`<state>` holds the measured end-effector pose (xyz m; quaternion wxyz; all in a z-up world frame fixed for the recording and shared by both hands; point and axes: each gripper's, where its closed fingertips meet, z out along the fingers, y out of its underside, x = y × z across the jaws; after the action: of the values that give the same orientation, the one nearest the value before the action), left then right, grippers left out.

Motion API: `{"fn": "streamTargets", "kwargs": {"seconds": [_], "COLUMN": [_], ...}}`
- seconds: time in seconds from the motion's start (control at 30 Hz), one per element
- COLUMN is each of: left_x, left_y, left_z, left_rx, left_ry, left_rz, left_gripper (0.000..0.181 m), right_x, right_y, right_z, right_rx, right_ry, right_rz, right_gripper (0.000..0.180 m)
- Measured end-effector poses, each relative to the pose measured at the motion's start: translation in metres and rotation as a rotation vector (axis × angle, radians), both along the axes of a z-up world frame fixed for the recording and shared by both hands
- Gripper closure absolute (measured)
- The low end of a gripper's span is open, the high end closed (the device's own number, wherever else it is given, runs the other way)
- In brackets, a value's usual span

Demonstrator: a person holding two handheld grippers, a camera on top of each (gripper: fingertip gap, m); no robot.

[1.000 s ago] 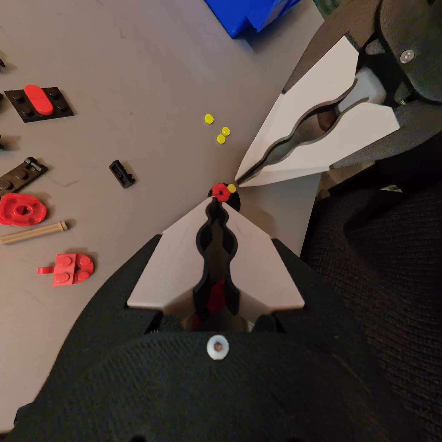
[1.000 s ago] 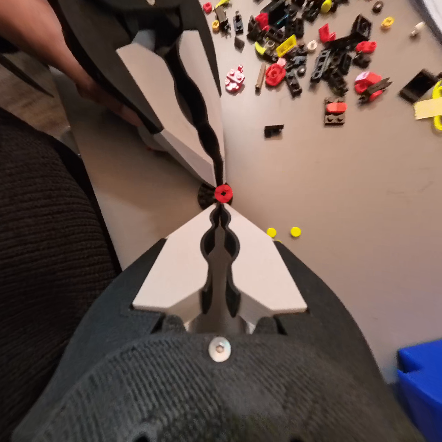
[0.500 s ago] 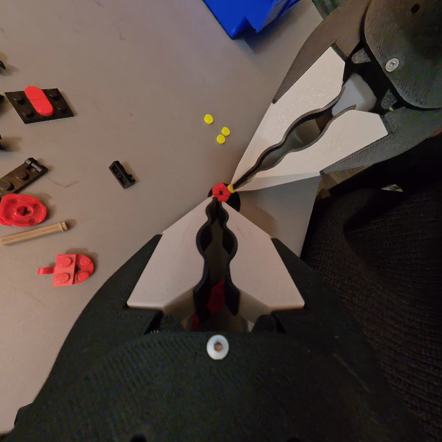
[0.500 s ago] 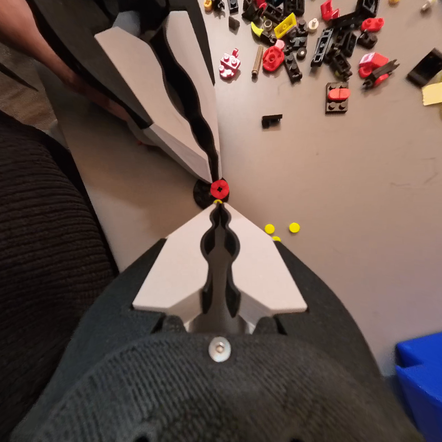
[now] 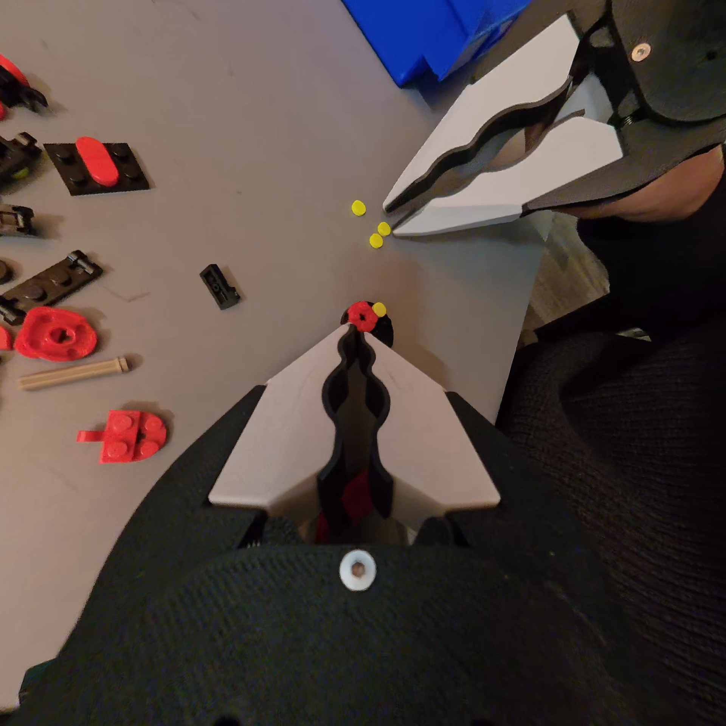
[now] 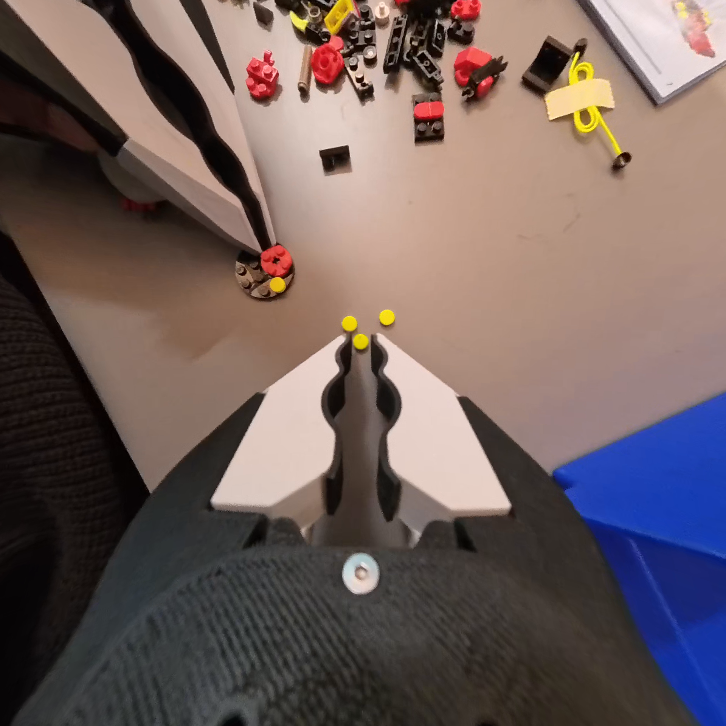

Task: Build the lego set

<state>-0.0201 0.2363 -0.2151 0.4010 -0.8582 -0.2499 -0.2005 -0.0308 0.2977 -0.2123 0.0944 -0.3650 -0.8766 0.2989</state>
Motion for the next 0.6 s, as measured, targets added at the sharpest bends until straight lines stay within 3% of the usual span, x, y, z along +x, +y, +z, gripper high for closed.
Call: {"fn": "streamTargets", "kwargs": {"seconds": [0.3,0.47,0.6], "left_x": [0.0,0.0,0.0], "left_y": [0.0,0.0,0.0], "left_z": [0.0,0.0,0.0], "left_rx": [-0.001,-0.001,-0.003], "left_ry": [0.008,0.007,0.011], "left_rz": [-0.004,-0.002,0.001], "left_gripper": [0.181,0.181,0.181], "right_x": [0.003,0.015,0.022], "right_y": [-0.004,-0.039,-0.052], "right_z": [-0.002,0.015,0.001], "right_rx": [-0.018,-0.157,-0.046], "right_ry": [-0.016,-0.019,-0.003], "right_rz": [0.024,0.09,0.13], "right_gripper": [0.174,0.174,0.174]}}
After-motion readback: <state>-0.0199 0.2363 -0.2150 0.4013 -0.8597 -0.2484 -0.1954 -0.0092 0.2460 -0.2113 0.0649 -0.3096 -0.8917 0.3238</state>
